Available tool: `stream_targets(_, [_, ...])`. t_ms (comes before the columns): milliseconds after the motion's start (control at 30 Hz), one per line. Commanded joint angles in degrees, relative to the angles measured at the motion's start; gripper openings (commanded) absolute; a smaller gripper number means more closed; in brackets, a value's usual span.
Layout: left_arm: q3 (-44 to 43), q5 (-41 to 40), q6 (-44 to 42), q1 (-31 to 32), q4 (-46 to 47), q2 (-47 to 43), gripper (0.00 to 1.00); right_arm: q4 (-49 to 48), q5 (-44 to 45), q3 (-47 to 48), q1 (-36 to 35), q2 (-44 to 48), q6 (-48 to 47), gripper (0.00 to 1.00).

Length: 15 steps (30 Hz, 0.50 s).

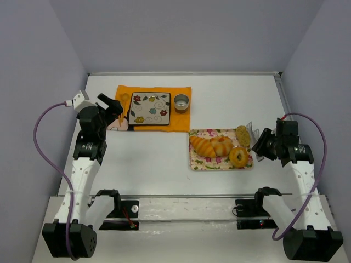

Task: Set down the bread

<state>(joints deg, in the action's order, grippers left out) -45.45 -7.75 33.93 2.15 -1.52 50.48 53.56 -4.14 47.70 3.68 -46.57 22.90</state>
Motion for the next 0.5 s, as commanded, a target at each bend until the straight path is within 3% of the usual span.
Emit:
stream_targets(0, [0.63, 0.19, 0.08, 0.04, 3.1, -1.44, 0.99, -1.7, -2.62, 0.02, -0.26, 0.34, -1.01, 0.45])
stream_targets(467, [0.63, -0.07, -0.01, 0.04, 3.19, -0.73, 0.99, -2.06, -11.41, -0.33, -0.26, 0.78, -5.31, 0.43])
